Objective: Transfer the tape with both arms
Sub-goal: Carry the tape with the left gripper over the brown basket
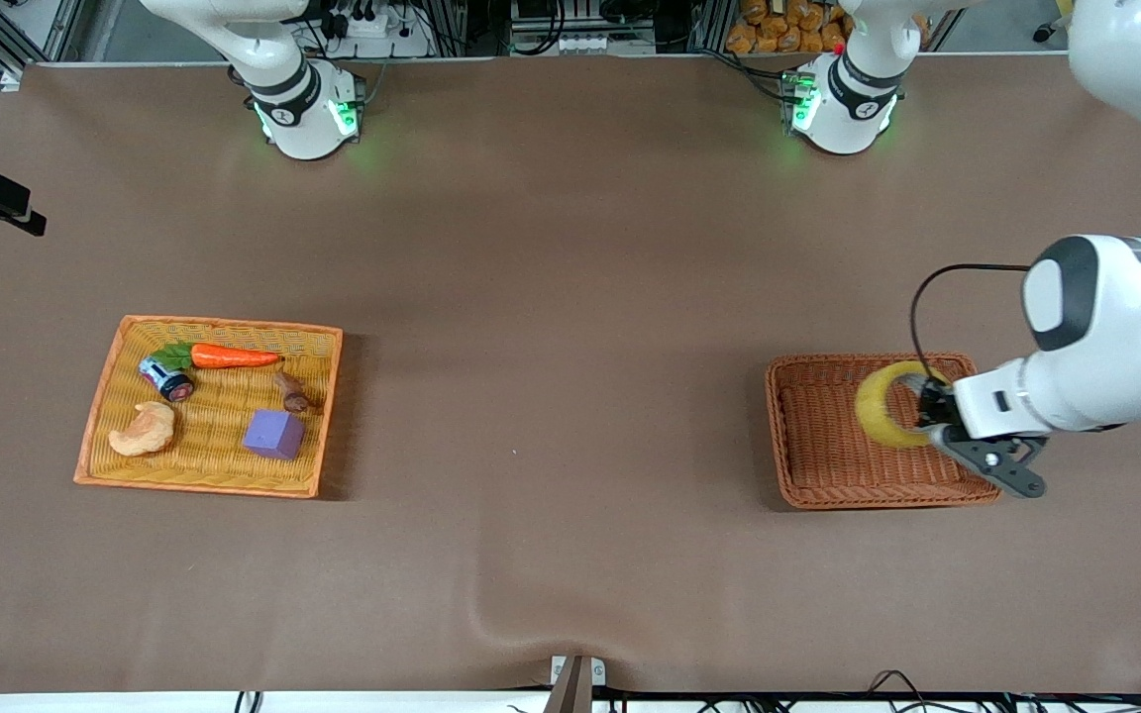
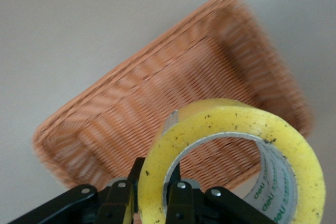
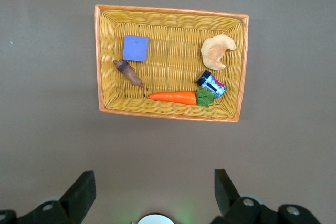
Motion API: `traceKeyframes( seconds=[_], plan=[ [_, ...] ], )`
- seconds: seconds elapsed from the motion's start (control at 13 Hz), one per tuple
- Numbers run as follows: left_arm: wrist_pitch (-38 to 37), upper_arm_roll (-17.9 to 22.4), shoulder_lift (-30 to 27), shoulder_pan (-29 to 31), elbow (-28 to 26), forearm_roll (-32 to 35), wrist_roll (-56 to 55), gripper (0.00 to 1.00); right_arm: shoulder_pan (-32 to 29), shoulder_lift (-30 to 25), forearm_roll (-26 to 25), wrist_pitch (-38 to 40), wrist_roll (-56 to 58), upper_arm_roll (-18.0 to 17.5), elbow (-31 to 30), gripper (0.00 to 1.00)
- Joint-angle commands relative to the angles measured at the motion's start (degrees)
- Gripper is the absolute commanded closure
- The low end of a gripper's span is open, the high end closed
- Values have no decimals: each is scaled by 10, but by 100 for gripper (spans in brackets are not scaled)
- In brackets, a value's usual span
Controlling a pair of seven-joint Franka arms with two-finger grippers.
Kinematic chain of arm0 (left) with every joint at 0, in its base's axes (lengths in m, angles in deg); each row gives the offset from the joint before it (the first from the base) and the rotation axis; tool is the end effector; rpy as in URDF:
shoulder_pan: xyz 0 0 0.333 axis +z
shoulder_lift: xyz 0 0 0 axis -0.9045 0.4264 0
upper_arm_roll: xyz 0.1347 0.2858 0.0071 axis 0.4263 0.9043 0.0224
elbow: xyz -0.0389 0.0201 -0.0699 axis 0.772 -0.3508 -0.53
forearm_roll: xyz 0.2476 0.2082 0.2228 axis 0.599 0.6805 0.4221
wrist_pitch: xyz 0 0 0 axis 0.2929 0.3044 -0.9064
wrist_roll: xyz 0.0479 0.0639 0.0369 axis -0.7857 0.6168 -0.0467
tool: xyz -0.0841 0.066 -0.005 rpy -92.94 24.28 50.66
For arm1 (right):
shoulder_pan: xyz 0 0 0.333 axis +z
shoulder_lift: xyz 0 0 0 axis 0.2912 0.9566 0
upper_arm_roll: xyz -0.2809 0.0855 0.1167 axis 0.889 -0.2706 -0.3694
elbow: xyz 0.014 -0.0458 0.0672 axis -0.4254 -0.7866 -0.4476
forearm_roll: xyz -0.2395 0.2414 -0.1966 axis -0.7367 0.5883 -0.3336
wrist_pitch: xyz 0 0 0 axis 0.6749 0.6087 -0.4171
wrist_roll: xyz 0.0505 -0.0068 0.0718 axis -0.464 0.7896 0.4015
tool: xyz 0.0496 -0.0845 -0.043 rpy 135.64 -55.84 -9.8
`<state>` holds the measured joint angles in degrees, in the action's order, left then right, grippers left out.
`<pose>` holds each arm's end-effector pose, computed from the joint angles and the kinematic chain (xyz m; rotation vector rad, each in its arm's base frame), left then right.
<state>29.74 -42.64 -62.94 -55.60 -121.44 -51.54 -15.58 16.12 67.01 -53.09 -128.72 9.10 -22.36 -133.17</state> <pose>0.6695 -0.0011 0.3611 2.9333 -0.9208 -0.0471 0.5270 -0.0646 0.6491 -3.1006 -0.0089 0.1176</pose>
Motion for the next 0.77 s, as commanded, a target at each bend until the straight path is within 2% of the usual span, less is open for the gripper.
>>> traceKeyframes(
  seconds=[0.0,0.15,0.38,0.69],
  plan=[
    [44,-6,16,40,-17,23,21,100,-2,-3,2,3,0,-1,6,0],
    [50,-3,27,38,-20,30,-34,100,0,-1,2,-1,1,-1,6,0],
    [70,-5,42,23,-30,91,-178,100,-1,6,3,-2,6,-2,6,0],
    [72,-8,43,11,-53,97,-259,100,-5,6,1,-9,9,-1,6,0]
  ],
)
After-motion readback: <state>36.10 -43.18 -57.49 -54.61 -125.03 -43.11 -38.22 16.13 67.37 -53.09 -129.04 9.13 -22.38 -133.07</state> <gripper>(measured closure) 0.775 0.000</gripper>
